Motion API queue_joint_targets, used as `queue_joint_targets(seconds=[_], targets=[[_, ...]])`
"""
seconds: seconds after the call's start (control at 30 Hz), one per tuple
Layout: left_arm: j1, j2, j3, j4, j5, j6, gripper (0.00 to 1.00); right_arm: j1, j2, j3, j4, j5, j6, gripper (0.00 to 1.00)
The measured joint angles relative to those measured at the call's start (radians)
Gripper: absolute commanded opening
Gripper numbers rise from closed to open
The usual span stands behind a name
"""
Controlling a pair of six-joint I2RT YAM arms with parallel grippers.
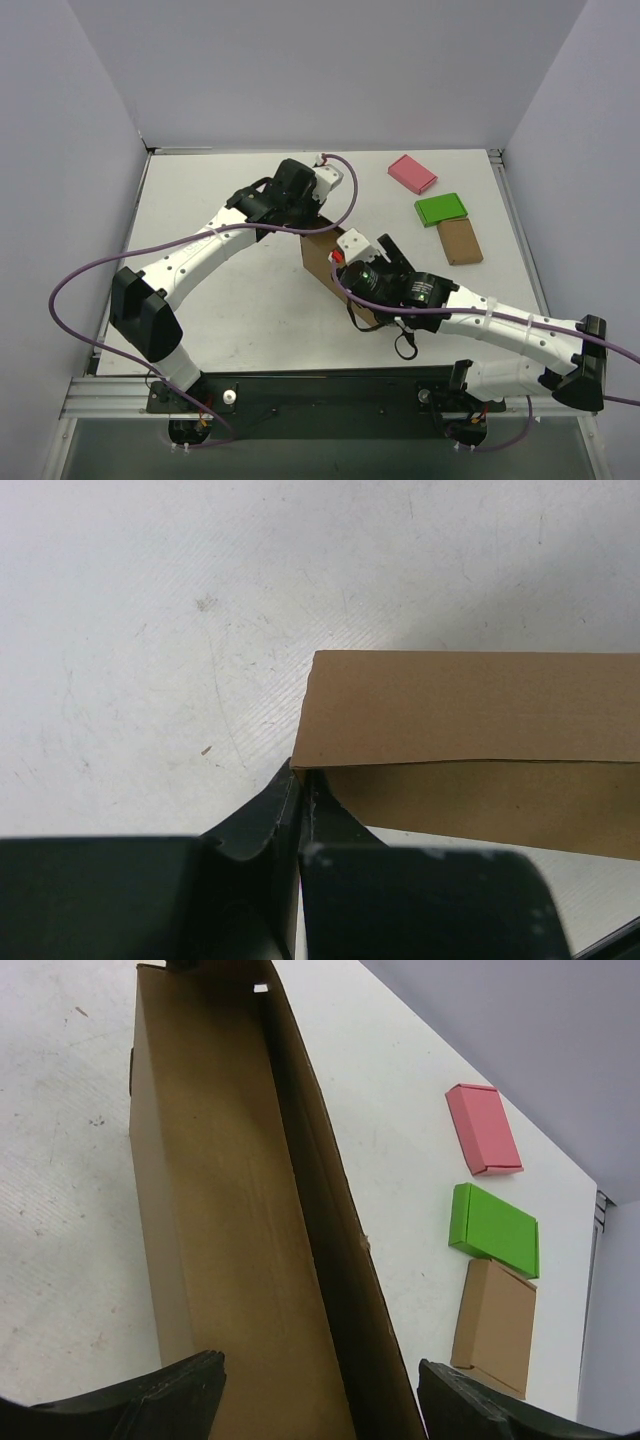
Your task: Fold the paper box
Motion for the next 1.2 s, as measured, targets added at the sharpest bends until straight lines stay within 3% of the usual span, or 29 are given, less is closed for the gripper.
queue_joint_targets(seconds=[0.6, 0.9, 1.2], targets=[[0.015, 0.0, 0.0, -0.001, 0.007, -0.018, 0.0, 0.059, 0.072, 0.042, 0.007, 0.052, 0.041, 0.85], [0.014, 0.002, 0.004, -0.004, 0.027, -0.02, 0.0, 0.027, 0.071, 0.101, -0.055, -0.076, 0.109, 0.86], [0.014, 0.002, 0.007, -0.01, 0.037, -0.021, 0.0, 0.034, 0.093, 0.108, -0.086, -0.082, 0.106, 0.86]])
